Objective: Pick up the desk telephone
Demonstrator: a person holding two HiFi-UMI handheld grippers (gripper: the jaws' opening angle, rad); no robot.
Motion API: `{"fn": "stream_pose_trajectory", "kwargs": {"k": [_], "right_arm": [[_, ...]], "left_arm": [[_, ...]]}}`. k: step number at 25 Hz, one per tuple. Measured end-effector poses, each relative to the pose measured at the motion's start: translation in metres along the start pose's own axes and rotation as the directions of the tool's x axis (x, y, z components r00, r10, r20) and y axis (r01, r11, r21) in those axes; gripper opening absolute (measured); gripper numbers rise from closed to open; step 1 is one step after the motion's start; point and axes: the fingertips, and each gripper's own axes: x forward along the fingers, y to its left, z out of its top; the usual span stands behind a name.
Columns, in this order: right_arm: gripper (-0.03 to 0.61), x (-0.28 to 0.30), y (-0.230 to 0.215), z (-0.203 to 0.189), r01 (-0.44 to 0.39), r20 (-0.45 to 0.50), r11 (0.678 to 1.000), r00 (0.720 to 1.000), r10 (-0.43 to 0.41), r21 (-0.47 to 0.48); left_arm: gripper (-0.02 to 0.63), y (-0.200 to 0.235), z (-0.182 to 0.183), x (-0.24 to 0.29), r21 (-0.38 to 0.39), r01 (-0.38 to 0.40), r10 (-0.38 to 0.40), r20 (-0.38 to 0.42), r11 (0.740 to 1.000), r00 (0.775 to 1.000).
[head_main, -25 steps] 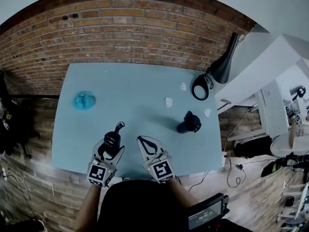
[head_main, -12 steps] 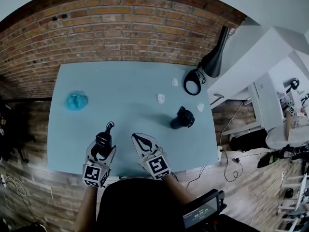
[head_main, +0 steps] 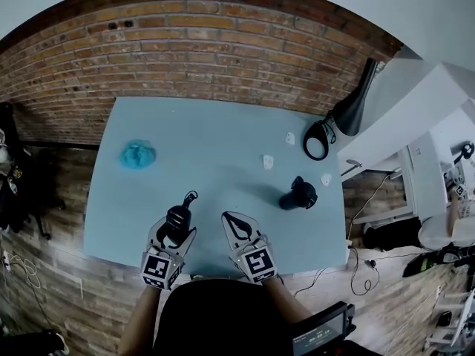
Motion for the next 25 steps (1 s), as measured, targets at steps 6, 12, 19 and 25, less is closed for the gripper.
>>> {"fn": "stream_pose_trajectory", "kwargs": {"k": [6, 12, 19, 25], "right_arm": [[0.018, 0.002, 0.001, -0.001, -0.003, -0.02, 1.0, 1.0, 0.003, 0.005], [0.018, 0.001, -0.003, -0.002, -0.01, -0.016, 1.0, 1.0, 0.01, -0.001], [0.018, 0.001, -0.006, -0.005, -0.004, -0.018, 1.0, 1.0, 0.004, 0.009], [0.018, 0.002, -0.003, -0.006, -0.018, -0.02, 1.0, 1.0, 0.018, 0.012]], "left_arm": [[0.295, 0.002, -0.002, 0.003, -0.006, 0.001, -0.001, -0.009, 1.0, 1.0], [0.295, 0.003, -0.008, 0.007, -0.006, 0.005, -0.006, -0.03, 1.0, 1.0], [0.295, 0.003, -0.011, 0.011, -0.011, 0.011, -0.011, -0.04, 1.0, 0.999], [0.295, 0.003, -0.012, 0.011, -0.009, 0.012, -0.012, -0.048, 1.0, 0.999]]}}
